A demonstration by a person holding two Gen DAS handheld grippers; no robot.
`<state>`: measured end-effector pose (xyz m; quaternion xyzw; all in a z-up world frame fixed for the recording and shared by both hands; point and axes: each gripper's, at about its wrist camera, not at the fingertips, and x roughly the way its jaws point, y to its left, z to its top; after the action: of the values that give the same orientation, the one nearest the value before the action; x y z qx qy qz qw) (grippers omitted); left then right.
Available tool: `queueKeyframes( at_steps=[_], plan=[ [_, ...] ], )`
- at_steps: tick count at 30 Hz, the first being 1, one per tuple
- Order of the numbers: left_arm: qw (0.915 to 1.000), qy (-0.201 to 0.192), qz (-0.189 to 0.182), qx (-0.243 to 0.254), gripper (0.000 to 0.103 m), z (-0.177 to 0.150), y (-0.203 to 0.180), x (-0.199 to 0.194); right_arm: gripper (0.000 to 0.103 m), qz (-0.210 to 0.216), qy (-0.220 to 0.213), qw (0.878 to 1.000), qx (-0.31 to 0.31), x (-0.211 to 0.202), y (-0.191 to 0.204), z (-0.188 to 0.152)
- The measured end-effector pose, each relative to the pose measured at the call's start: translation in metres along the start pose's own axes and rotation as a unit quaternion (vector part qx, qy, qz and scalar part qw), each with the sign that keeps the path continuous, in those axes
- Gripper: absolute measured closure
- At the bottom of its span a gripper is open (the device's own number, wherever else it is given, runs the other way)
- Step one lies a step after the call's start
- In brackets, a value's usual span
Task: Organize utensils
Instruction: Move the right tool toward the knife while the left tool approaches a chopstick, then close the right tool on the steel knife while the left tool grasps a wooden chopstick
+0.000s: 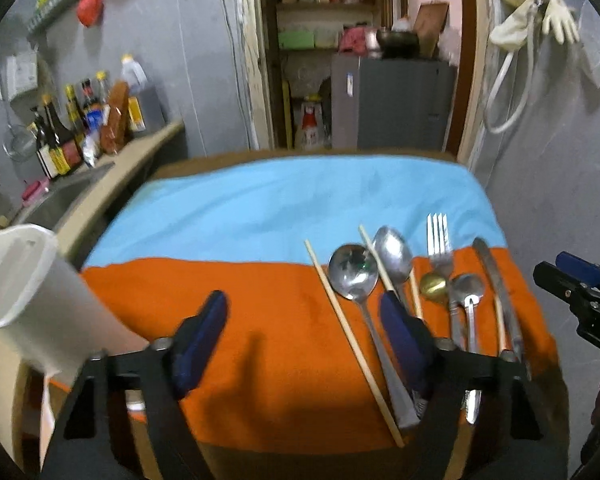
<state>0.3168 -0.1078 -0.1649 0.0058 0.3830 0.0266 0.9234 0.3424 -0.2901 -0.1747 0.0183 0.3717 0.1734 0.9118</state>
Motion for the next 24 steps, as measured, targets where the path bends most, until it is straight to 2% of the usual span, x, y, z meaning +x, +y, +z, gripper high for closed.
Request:
queueKeyframes(
  at_steps=[2,5,13,19,24],
  plan=[
    [0.9998,0.019,-0.006,-0.002,0.057,0.0,0.002,0.014,0.052,0.005,0.015,1.0,0.002,0.013,-0.006,0.001],
    [0.9989,0.046,-0.014,-0.005,0.067,-0.001,0.006,0.031,0.054,0.015,0.032,0.999,0.005,0.029,-0.013,0.005],
    [0.9956,0.085,-0.04,0.003,0.069,-0.002,0.004,0.057,0.057,0.027,0.072,0.997,0.007,0.062,-0.015,0.014],
    [0.9939,0.095,-0.054,0.018,0.069,0.0,0.006,0.067,0.054,0.006,0.077,0.997,-0.002,0.075,-0.008,0.019],
    [0.9931,0.096,-0.062,0.023,0.072,0.0,0.006,0.069,0.058,-0.019,0.082,0.996,-0.022,0.077,0.0,0.019]
  ],
)
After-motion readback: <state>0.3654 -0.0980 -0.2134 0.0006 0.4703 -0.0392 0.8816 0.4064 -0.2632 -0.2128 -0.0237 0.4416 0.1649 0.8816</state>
